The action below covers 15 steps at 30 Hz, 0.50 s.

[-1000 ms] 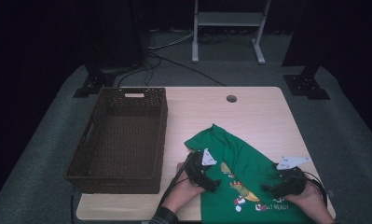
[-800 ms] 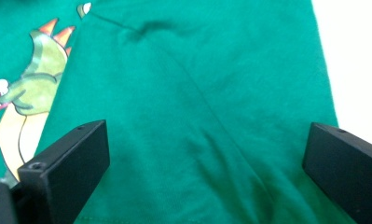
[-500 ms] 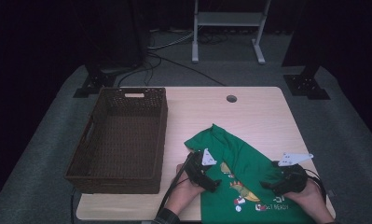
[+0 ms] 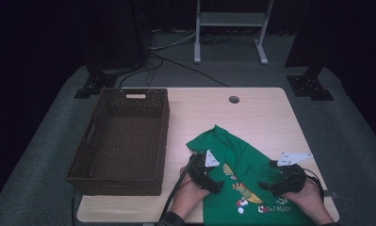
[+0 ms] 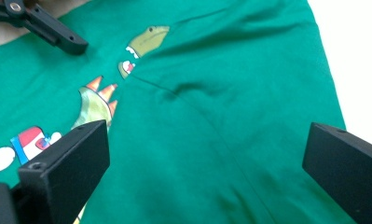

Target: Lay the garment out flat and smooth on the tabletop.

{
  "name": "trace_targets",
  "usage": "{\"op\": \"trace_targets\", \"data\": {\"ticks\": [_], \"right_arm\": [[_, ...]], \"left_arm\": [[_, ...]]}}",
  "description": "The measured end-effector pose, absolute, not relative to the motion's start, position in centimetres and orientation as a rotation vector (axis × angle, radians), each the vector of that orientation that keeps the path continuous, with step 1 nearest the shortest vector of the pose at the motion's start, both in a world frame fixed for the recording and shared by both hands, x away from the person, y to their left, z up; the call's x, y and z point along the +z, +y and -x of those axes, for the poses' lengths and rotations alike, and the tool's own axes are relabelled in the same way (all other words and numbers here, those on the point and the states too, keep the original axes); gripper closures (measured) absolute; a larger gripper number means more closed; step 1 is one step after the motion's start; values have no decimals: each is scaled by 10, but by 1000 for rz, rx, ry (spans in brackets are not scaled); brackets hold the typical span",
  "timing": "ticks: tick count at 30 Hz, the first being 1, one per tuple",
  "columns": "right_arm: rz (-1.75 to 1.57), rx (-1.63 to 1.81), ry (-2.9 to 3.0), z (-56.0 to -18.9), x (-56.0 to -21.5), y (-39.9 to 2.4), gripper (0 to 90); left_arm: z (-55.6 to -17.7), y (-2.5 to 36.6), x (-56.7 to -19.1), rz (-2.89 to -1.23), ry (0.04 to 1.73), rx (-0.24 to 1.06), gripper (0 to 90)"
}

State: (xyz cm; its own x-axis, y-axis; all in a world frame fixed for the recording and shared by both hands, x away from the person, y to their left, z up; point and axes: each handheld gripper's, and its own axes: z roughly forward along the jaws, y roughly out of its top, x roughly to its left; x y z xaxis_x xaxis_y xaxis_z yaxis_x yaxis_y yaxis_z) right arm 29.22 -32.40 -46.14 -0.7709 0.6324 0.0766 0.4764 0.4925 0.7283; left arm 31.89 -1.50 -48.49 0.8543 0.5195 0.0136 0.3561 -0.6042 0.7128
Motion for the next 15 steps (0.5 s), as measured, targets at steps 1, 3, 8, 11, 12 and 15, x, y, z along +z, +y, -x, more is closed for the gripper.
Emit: {"op": "trace_targets", "data": {"ticks": [1, 3, 8, 11, 12, 15], "right_arm": [[-950, 1151, 2534, -292, -461, -323, 0], [-949, 1164, 2535, -293, -460, -320, 0], [-933, 1172, 2543, -294, -460, -314, 0], [-928, 1181, 2546, -294, -459, -309, 0], [-925, 1183, 2548, -294, -459, -308, 0], [-917, 1192, 2554, -296, -459, -303, 0]], "left_arm": [[-319, -15, -485, -2280, 632, 283, 0], [-319, -15, -485, -2280, 632, 283, 0], [-319, -15, -485, -2280, 632, 282, 0], [-319, -15, -485, -2280, 631, 282, 0], [-319, -15, -485, -2280, 631, 282, 0], [-319, -15, -485, -2280, 631, 282, 0]]}}
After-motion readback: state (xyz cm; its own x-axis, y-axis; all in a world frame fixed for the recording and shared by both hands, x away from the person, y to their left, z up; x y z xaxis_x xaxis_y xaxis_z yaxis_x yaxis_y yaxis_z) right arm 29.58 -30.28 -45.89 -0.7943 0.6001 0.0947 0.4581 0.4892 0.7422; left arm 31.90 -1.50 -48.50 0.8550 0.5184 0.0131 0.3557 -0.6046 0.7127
